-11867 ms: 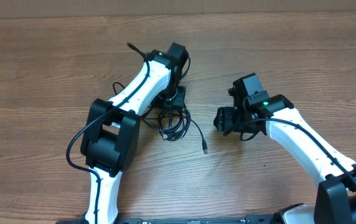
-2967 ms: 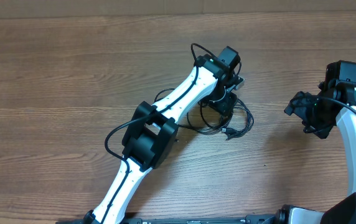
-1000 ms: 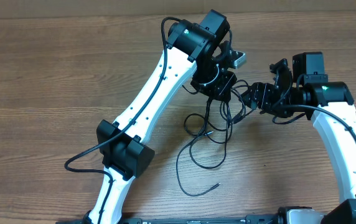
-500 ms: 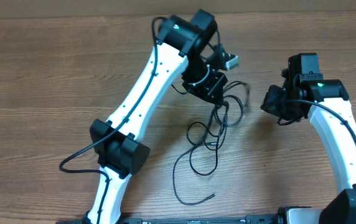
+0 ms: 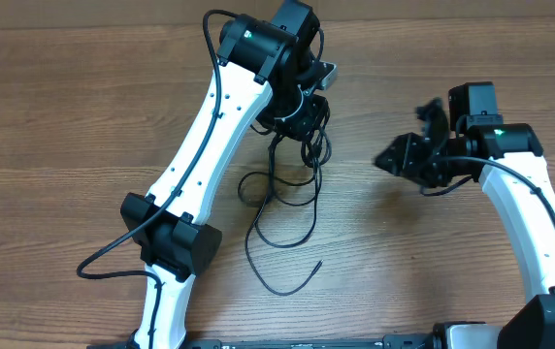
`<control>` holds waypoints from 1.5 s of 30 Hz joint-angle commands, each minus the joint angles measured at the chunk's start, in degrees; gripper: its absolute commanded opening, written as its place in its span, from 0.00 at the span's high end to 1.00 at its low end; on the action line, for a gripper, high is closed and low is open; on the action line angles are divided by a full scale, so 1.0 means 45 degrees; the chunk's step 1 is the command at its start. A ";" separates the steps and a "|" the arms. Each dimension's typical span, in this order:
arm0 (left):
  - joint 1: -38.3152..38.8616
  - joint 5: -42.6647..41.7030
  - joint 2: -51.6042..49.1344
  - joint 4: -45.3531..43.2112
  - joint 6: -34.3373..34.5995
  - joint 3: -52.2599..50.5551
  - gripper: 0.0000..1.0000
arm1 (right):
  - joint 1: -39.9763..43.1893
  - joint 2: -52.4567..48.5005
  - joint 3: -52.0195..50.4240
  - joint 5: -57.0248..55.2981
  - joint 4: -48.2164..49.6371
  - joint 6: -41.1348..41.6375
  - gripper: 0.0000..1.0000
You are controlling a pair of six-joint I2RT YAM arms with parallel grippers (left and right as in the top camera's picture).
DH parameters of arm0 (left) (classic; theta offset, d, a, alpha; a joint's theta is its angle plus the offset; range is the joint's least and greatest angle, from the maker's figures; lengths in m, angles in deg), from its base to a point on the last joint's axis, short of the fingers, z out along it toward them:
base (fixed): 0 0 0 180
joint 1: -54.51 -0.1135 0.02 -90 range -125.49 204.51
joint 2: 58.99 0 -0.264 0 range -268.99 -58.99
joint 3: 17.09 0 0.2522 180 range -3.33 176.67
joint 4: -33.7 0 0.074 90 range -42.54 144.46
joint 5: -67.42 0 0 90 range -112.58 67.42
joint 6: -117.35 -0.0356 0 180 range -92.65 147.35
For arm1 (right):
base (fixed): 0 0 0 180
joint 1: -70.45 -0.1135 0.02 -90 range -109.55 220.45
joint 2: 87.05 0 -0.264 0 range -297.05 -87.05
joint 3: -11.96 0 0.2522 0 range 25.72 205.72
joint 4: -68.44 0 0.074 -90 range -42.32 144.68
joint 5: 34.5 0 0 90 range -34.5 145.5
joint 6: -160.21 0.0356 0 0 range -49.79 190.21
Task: Untangle cables
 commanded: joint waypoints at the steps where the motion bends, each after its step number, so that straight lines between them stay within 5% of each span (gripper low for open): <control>1: 0.0083 -0.0549 0.0427 -0.0126 0.0214 0.0199 0.96 | -0.0340 0.0015 0.0287 0.4109 0.0010 -0.1763 0.46; 7: 0.0083 -0.1593 0.0432 -0.0544 0.0306 0.0199 0.95 | -0.1185 0.0015 0.0287 0.4046 0.0243 -0.1773 0.35; 21: -0.0078 -0.5144 0.0427 -0.1336 0.0175 0.0199 0.96 | -0.1865 0.0015 -0.0015 0.0748 0.1661 -0.1700 0.35; 24: -0.0112 -0.5459 0.0427 -0.1341 0.0146 0.0199 0.96 | -0.1865 0.0015 -0.0039 0.0748 0.1831 -0.1705 0.44; 29: -0.0243 -0.5367 0.0427 -0.1331 0.0141 0.0199 0.96 | -0.1865 0.0015 -0.0039 0.0753 0.1889 -0.1695 0.87; 31: -0.0253 -0.4940 0.0427 -0.1350 0.0146 0.0199 0.96 | -0.1860 0.0015 -0.0039 0.0753 0.1812 -0.1549 0.96; 36: -0.0248 -0.2934 0.0427 -0.1020 0.0155 0.0199 0.96 | -0.1851 0.0015 -0.0039 0.0097 0.1617 -0.1336 0.96; 45: -0.0291 0.4328 0.0427 0.0607 0.1802 0.0194 0.96 | -0.1846 0.0015 -0.0039 -0.7825 0.0083 0.3711 0.96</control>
